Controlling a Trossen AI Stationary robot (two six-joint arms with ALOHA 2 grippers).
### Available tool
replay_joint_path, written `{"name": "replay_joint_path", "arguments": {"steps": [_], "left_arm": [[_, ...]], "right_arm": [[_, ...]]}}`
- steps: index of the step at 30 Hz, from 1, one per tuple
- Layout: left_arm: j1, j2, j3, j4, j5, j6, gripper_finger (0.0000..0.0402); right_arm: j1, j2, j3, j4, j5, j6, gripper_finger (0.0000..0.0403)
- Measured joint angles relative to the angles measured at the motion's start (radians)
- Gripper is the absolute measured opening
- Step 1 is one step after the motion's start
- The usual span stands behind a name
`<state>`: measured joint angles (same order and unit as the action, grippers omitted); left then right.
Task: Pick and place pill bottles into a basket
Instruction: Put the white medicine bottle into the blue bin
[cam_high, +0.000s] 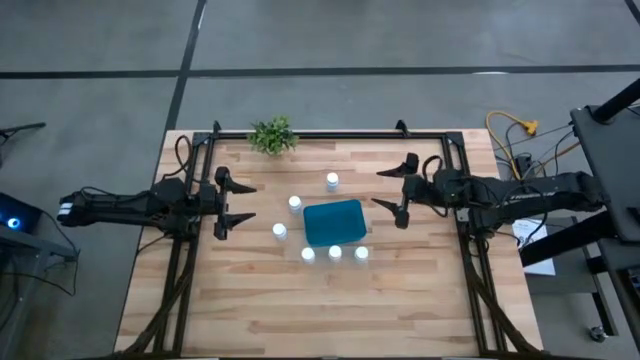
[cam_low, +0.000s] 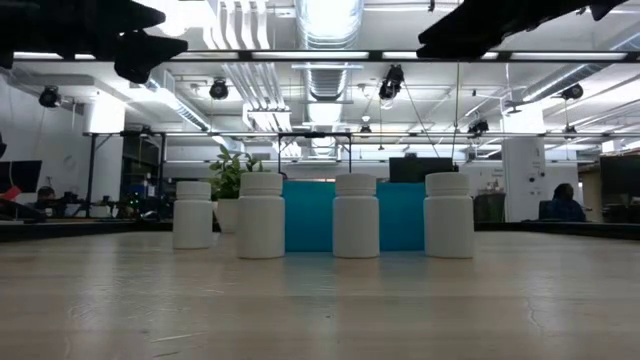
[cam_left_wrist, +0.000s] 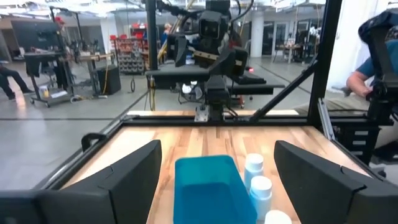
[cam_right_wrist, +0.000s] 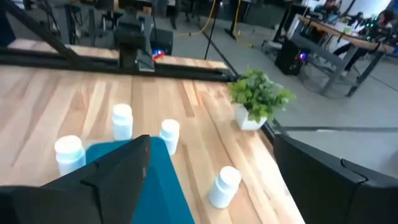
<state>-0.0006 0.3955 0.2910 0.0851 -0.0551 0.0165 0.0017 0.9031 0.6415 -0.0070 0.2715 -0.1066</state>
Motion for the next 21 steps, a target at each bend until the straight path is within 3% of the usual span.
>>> {"name": "replay_joint_path", "arguments": {"steps": [11, 21], "left_arm": [[0.000, 0.001, 0.016, 0.001, 0.000, 0.021, 0.0295], [0.000, 0.023, 0.058, -0.052, -0.002, 0.023, 0.0295]], "right_arm": [[-0.054, 0.021, 0.000, -0.008, -0.016, 0.055, 0.0329], [-0.113, 0.060, 0.040, -0.090, -0.094, 0.089, 0.0329]]}}
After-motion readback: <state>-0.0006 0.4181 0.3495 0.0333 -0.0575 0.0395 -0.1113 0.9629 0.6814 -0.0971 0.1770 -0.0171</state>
